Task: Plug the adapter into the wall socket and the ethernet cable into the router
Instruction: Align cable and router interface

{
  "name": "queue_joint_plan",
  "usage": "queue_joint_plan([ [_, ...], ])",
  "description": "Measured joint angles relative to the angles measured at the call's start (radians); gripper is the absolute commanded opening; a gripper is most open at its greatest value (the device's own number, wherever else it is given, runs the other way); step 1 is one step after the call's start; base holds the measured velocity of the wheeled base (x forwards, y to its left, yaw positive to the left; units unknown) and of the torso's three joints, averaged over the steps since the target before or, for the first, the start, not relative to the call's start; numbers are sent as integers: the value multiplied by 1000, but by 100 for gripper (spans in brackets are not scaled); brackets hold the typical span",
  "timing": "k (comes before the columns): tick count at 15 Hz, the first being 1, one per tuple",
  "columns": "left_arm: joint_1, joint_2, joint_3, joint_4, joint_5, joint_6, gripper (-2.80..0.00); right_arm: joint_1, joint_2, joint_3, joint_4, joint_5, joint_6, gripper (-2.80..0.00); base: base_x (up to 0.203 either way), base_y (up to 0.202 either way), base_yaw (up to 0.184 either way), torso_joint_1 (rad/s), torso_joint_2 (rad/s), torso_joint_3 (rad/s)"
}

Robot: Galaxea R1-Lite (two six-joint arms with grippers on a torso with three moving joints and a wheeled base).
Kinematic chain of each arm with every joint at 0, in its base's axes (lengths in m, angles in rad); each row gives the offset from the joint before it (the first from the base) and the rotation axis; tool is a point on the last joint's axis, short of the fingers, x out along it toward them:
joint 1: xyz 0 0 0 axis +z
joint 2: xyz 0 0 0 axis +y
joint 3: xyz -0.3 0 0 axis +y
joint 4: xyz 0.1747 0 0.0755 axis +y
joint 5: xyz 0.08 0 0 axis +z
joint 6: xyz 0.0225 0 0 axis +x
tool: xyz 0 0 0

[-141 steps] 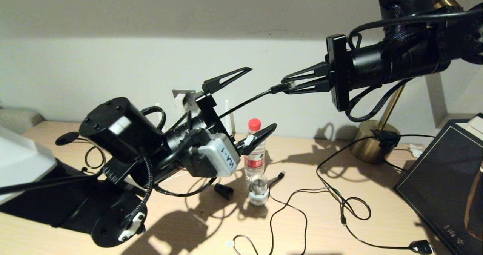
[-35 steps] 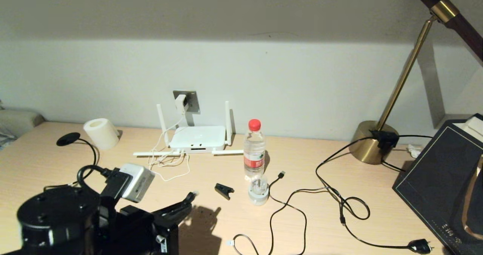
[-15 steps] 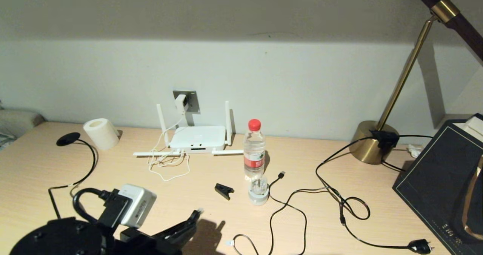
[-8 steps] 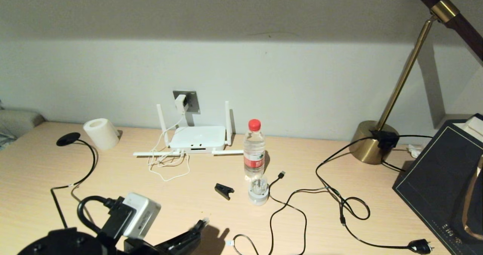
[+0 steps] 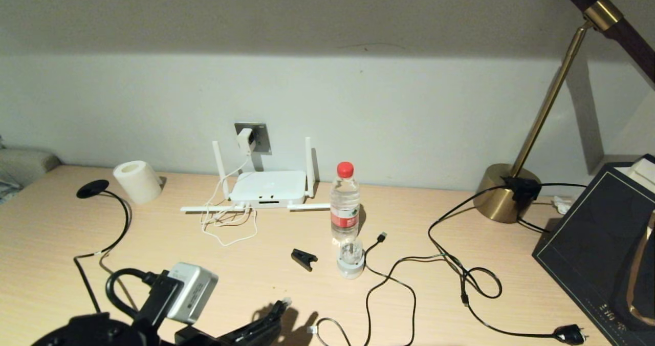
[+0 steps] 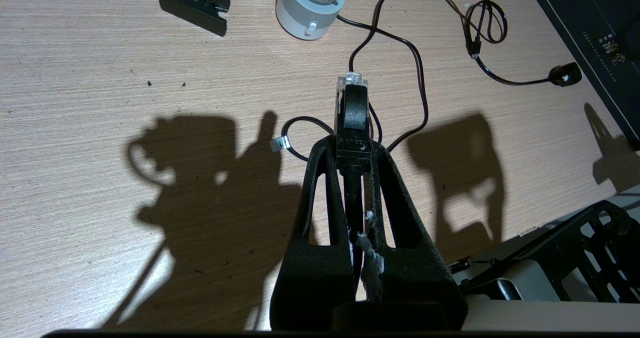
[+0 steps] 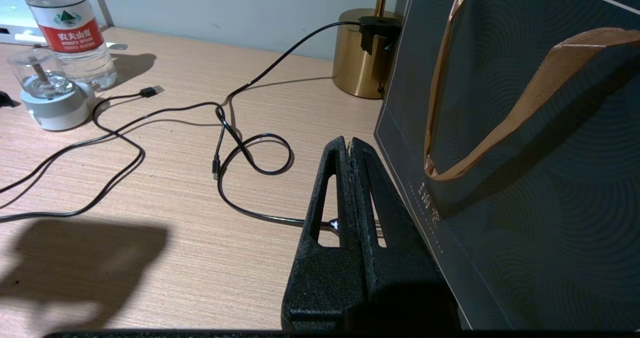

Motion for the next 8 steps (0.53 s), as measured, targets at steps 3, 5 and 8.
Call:
queue_joint_plan([
  [3,-5,3,-4,-1,4,-4,-280,0,0,0,0,-1,6,-280,0,0,0,0,0,0],
  [5,-6,7,-7,1,11,-3,-280,0,0,0,0,-2,8,-280,0,0,0,0,0,0],
  [8,-10,19,-5,2,61,-3,-280,0,0,0,3,3,5,-280,0,0,0,0,0,0],
])
